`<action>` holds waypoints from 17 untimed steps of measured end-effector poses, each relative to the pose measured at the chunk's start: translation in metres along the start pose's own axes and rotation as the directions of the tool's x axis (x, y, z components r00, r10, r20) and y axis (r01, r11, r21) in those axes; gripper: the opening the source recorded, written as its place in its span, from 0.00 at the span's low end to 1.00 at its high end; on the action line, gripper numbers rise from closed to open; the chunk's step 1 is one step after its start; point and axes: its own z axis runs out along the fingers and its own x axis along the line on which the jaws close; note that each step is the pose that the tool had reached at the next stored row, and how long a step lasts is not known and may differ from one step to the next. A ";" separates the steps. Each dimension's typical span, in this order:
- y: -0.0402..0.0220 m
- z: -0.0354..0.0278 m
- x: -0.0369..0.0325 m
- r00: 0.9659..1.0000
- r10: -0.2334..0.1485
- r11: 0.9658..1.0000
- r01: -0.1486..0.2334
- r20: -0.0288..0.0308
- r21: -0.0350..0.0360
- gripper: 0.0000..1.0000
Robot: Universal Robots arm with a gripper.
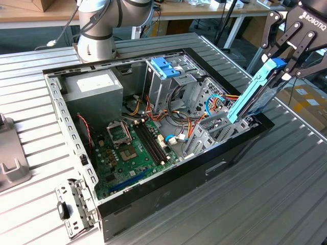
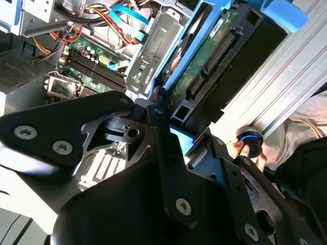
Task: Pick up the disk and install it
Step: 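Insert the disk into the insertion slot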
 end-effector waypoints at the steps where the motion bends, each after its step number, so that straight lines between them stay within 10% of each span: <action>1: 0.0006 0.0001 0.0000 1.000 0.000 1.000 0.000 0.000 0.000 0.37; 17: 0.0063 0.0004 0.0002 1.000 0.000 1.000 0.000 0.000 0.000 0.37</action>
